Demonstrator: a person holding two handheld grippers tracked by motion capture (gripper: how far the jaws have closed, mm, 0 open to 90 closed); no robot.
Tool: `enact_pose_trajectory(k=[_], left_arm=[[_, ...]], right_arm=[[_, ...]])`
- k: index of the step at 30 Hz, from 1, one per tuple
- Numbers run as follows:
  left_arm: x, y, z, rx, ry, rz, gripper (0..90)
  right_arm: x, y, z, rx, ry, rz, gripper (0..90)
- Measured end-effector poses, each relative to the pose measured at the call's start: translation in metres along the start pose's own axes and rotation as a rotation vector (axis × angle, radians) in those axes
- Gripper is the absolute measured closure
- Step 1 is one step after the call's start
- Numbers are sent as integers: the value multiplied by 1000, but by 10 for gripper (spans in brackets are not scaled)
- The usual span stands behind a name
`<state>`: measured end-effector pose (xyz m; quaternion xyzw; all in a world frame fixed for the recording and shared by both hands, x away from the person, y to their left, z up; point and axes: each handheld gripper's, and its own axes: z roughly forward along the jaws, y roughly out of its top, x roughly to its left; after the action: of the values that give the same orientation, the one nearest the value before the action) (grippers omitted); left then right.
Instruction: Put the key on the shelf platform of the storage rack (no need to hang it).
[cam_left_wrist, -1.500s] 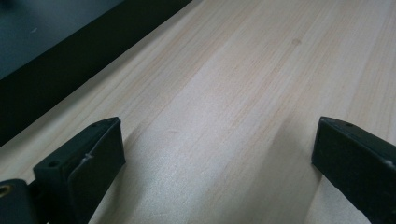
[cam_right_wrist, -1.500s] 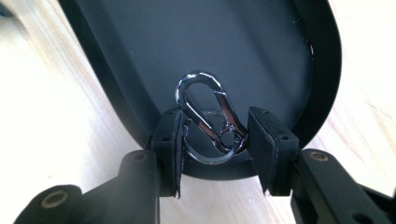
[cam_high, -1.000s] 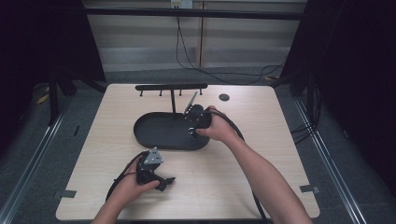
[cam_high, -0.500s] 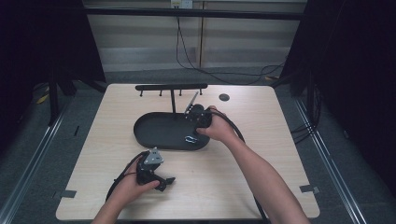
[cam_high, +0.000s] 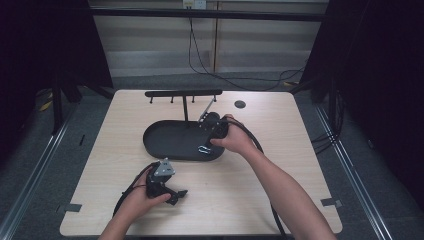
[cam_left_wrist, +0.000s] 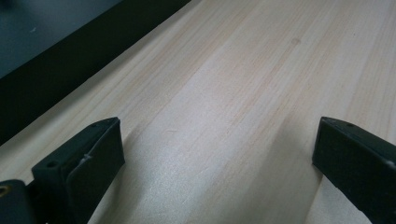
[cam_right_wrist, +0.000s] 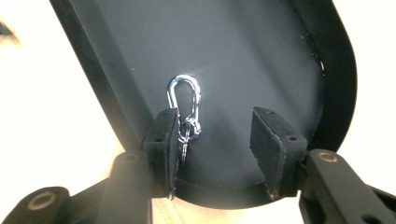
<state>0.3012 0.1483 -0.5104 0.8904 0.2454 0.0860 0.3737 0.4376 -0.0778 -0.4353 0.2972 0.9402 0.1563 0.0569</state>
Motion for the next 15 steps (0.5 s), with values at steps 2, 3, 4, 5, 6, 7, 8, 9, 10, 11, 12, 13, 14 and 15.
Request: enact_pose_trajectory(k=[2, 3, 4, 5, 6, 7, 8, 9, 10, 11, 12, 13, 14, 15], left_arm=[[0, 0, 0, 0, 0, 0, 17], [0, 0, 0, 0, 1, 0, 16], [0, 0, 0, -1, 0, 0, 16], [0, 0, 0, -1, 0, 0, 16], [0, 0, 0, 1, 1, 2, 16], [0, 0, 0, -1, 2, 0, 16], [0, 0, 0, -1, 1, 1, 16], [0, 0, 0, -1, 2, 0, 16], [0, 0, 0, 0, 2, 1, 16], [0, 0, 0, 0, 1, 1, 17], [0, 0, 0, 1, 1, 3, 16], [0, 0, 0, 0, 1, 3, 16], [0, 0, 0, -1, 1, 3, 16], [0, 0, 0, -1, 2, 1, 16]], right_arm=[[1, -1, 0, -4, 10, 3, 486], [1, -2, -1, -6, 8, 1, 465], [2, -2, -1, -9, 5, 4, 448], [3, -3, -2, -6, 6, 3, 437], [3, -4, -3, -7, 8, 7, 426], [3, -5, -4, -15, 9, 7, 423], [3, -6, -5, -21, 12, 12, 419], [3, -6, -6, -22, 16, 11, 408], [3, -7, -7, -21, 14, 15, 397], [3, -8, -9, -20, 14, 23, 391], [2, -9, -9, -25, 13, 15, 387], [2, -10, -10, -30, 16, 25, 384], [1, -12, -11, -37, 18, 24, 378], [1, -13, -12, -42, 17, 28, 373]])
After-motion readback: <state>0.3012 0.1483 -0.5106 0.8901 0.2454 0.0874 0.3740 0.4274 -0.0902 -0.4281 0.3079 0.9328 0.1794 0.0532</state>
